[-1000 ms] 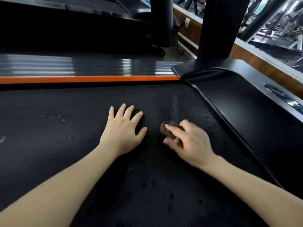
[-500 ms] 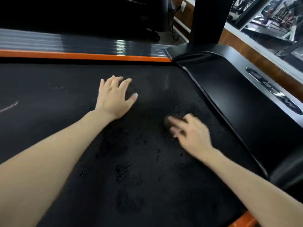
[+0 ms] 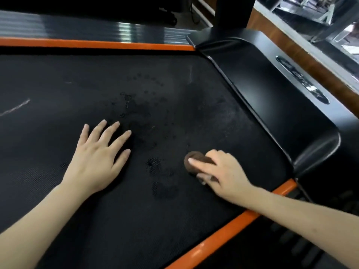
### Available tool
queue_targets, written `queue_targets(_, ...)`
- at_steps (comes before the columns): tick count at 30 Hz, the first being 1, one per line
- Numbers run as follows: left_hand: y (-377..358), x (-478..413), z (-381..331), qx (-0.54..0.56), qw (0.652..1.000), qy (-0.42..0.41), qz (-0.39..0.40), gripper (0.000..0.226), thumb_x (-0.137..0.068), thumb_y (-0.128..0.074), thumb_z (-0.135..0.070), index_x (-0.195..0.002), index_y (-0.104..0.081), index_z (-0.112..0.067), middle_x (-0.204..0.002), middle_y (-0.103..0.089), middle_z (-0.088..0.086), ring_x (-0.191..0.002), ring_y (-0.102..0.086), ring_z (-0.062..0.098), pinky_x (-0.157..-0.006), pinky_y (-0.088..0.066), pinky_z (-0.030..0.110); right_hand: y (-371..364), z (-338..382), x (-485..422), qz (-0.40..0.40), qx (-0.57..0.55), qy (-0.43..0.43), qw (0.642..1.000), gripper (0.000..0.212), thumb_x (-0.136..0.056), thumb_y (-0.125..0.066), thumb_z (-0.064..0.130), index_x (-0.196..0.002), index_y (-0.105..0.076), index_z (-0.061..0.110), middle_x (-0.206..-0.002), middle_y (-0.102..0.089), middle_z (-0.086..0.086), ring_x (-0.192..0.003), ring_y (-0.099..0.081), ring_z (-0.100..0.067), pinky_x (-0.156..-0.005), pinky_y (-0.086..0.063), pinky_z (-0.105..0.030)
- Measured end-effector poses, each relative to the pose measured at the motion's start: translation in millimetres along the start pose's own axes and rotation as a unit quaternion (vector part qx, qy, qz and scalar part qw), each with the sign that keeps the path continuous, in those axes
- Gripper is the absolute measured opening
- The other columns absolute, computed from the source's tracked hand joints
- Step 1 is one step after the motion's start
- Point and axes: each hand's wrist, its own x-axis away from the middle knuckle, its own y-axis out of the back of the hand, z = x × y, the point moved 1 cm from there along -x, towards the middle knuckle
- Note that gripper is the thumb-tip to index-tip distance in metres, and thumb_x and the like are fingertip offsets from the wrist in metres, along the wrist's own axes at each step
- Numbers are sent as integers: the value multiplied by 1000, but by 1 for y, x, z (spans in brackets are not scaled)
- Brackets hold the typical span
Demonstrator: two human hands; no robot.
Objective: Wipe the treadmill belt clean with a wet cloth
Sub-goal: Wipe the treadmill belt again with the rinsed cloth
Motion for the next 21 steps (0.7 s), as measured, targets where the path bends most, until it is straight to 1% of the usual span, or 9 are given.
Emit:
queue_targets(3, 0, 1, -3, -3, 1000, -3, -6, 59, -93, -23, -48, -137, -49, -19, -143, -44, 16, -137, -30, 38, -113, -16, 58, 3, -33, 4, -51, 58, -179, 981, 42, -90, -43, 39, -125, -61, 25, -87, -53, -13, -69, -54, -35, -59, -47, -41)
queue_targets(5, 0, 2, -4, -10, 1000, 1, -3, 60, -93, -22, -47, -138, -48, -18, -143, -43, 16, -137, -29, 39, -113, -16, 59, 1, -30, 0, -56, 95, -353, 929, 43, -94, -39, 39, -132, -55, 28, -101, -52, -16, -86, -54, -39, -73, -45, -44)
queue_targets(7, -1, 1, -5, -9, 1000, 4, 4, 61, -93, -20, -48, -139, -47, -19, -144, -41, 16, -138, -27, 39, -113, -14, 58, -1, 6, -9, -20, 114, -449, 886, 41, -97, -40, 37, -138, -47, 34, -116, -48, -14, -101, -48, -36, -84, -38, -43)
queue_targets(9, 0, 0, -4, -8, 1000, 4, 9, 62, -93, -17, -49, -140, -45, -19, -146, -39, 15, -139, -25, 38, -114, -12, 57, -3, 66, -17, -18, 75, -391, 917, 40, -96, -43, 37, -136, -47, 36, -114, -47, -13, -100, -48, -35, -81, -37, -41)
queue_targets(11, 1, 1, -2, -12, 1000, 2, 9, 63, -92, -15, -50, -142, -42, -21, -148, -37, 14, -141, -22, 36, -115, -9, 56, -8, 125, -11, -14, -9, -251, 968, 39, -93, -49, 34, -132, -53, 35, -107, -50, -11, -93, -49, -32, -76, -39, -42)
queue_targets(14, 1, 3, 0, -11, 1000, -3, 8, 64, -92, -12, -50, -143, -40, -22, -150, -35, 13, -142, -20, 35, -115, -8, 54, -2, 124, 10, 43, -71, -125, 989, 45, -85, -61, 24, -129, -57, 33, -98, -54, -10, -82, -52, -30, -69, -46, -44)
queue_targets(17, 0, 1, 1, -9, 1000, -2, 1, 63, -92, -14, -50, -142, -41, -22, -149, -36, 13, -141, -21, 35, -115, -9, 54, 7, 47, 35, 4, 38, -247, 968, 47, -84, -58, 21, -127, -57, 39, -99, -56, -11, -83, -55, -36, -71, -50, -48)
queue_targets(19, -1, 1, 0, -7, 1000, 2, -2, 63, -92, -15, -50, -141, -43, -22, -148, -37, 14, -141, -22, 35, -115, -9, 55, 15, 1, 44, -3, 72, -405, 911, 40, -93, -53, 26, -130, -54, 41, -111, -51, -11, -99, -52, -37, -84, -45, -44)
queue_targets(21, -2, 0, -1, -7, 1000, 6, -6, 63, -91, -16, -49, -140, -44, -22, -147, -38, 14, -140, -23, 35, -115, -10, 55, 15, 0, 30, -20, 56, -499, 864, 39, -97, -46, 32, -135, -49, 38, -117, -46, -12, -105, -49, -35, -91, -40, -43)
